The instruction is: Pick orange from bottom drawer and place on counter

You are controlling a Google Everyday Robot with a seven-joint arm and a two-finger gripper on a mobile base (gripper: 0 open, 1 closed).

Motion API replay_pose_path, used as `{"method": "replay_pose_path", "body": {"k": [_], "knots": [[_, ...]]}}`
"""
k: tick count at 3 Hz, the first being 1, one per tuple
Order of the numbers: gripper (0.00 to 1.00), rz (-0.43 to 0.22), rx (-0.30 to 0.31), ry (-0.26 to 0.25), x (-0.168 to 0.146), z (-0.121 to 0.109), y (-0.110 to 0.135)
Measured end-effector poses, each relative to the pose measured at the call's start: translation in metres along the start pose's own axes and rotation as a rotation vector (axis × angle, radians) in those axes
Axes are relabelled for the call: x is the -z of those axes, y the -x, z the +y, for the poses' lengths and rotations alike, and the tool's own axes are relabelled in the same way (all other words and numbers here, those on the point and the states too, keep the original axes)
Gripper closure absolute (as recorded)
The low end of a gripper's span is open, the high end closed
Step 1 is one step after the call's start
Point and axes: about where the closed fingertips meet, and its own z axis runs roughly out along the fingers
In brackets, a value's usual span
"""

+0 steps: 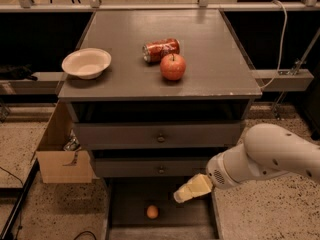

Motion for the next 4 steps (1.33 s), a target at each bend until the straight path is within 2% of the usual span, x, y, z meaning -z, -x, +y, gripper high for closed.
{"method": "replay_pose_path", "body": {"k": [1, 2, 3, 4], "knots": [[0.0, 0.009, -0.01, -0.012, 0.001, -0.005, -0.003], [0.0, -0.03, -0.067, 0.025, -0.02, -0.008, 0.013], [0.0, -0.04, -0.107, 0.066, -0.06, -0.01, 0.027], [0.0, -0.028, -0.17, 0.106, -0.106, -0.019, 0.03]]}}
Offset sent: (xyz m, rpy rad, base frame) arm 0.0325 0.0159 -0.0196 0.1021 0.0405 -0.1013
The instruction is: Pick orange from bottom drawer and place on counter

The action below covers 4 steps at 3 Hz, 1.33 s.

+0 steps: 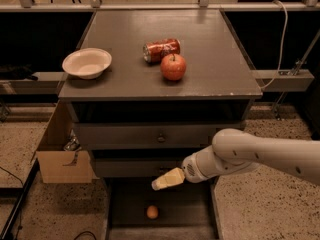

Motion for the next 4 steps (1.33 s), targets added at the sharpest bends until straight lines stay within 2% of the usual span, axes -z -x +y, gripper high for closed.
{"method": "replay_pose_path", "body": {"k": [1, 2, 3, 4], "knots": [[0.0, 0.042, -0.091, 0.027, -0.048, -0.014, -0.029], [0.0, 0.054, -0.105, 0.036, -0.057, -0.017, -0.037], [0.0, 0.018, -0.062, 0.047, -0.065, -0.011, -0.023], [0.0, -0.009, -0.023, 0.051, -0.09, -0.015, -0.01]]}}
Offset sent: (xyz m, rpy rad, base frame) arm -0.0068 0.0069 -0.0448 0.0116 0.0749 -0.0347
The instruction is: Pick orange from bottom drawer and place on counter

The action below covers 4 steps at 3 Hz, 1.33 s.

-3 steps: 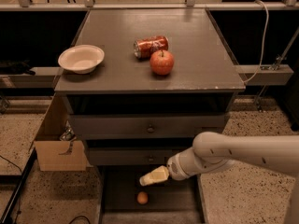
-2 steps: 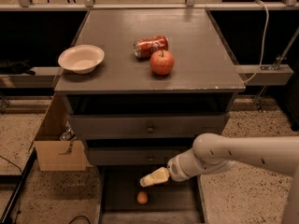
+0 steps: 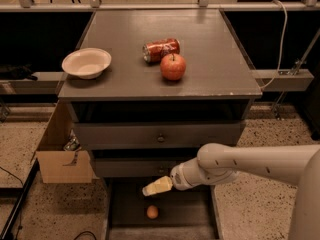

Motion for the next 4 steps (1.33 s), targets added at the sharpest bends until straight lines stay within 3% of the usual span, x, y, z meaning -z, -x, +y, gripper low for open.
{"method": "replay_pose_path", "body": {"k": [2, 3, 4], "knots": [[0.0, -0.094, 0.081, -0.013, -0.034, -0.03, -0.014], [0.0, -0.183, 0.106, -0.021, -0.035, -0.062, -0.015], [0.0, -0.184, 0.106, -0.021, -0.035, -0.063, -0.014]]}}
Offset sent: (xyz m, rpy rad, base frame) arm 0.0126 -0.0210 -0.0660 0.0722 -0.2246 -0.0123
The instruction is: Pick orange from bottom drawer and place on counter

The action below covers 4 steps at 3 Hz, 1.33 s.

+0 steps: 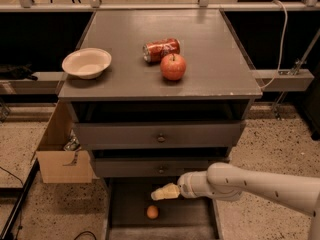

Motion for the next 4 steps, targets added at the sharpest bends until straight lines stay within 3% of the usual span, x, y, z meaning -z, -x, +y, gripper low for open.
{"method": "replay_pose_path", "body": {"k": [1, 2, 3, 4], "knots": [[0.0, -0.033, 0.02, 0.005, -0.001, 0.006, 0.003], [0.0, -0.107, 0.058, 0.034, -0.025, 0.008, 0.013], [0.0, -0.102, 0.075, 0.058, -0.083, 0.0, 0.0], [0.0, -0.052, 0.067, 0.058, -0.117, -0.008, -0.028]]}}
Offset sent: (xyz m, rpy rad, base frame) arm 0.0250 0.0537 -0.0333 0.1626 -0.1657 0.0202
